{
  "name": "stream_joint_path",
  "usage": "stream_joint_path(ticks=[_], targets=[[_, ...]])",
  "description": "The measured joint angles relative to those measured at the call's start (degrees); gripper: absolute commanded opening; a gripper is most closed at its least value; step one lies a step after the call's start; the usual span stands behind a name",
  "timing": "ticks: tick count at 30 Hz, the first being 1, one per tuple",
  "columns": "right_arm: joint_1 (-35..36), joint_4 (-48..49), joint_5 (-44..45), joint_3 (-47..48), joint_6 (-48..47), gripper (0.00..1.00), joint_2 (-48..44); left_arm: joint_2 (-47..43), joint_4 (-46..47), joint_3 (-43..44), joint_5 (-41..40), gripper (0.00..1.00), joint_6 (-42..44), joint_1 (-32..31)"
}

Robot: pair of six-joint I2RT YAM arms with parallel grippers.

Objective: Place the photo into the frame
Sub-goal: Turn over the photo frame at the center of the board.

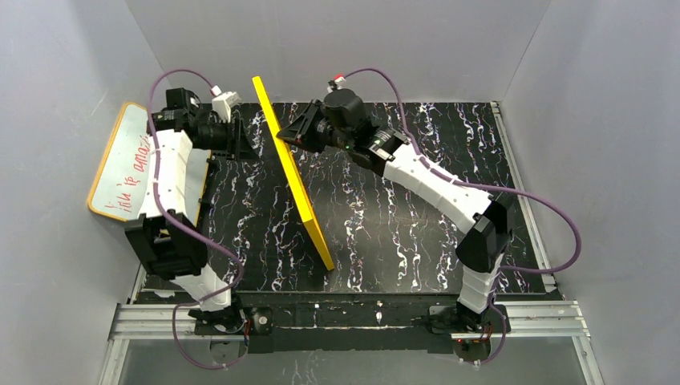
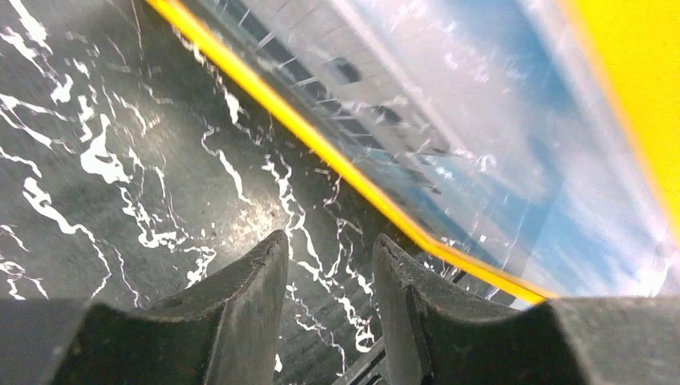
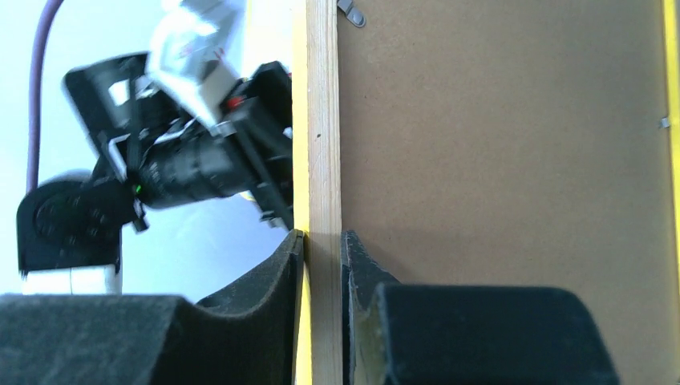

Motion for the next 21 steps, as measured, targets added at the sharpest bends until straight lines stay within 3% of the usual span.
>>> stream_joint_path(ticks=[5,10,13,17,21], targets=[[-4.39,8.9,-5.42,-9.81,5.92,0.01,-4.15,-5.46,2.51,1.95,1.53,0.4,-3.96,-0.17],[-7.23,11.91,-8.57,-13.84,7.76,0.34,-6.05,-5.6,4.83,1.9,0.7,0.4,-6.95,-3.13],[-8.44,11.69,-9.14,-14.56,6.88,0.47,-6.99,-4.98,7.1,1.95,-1.99,0.4,-8.41,-9.07],[-10.56,8.59,-9.03,-15.15,3.3,0.55,-9.29,-3.34,9.09,2.14,-3.58,0.4,-9.7,-15.56],[-13.92,5.44,-8.87,-17.79,-0.42,0.6,-13.57,-1.4,10.49,1.62,-5.44,0.4,-9.75,-16.85]])
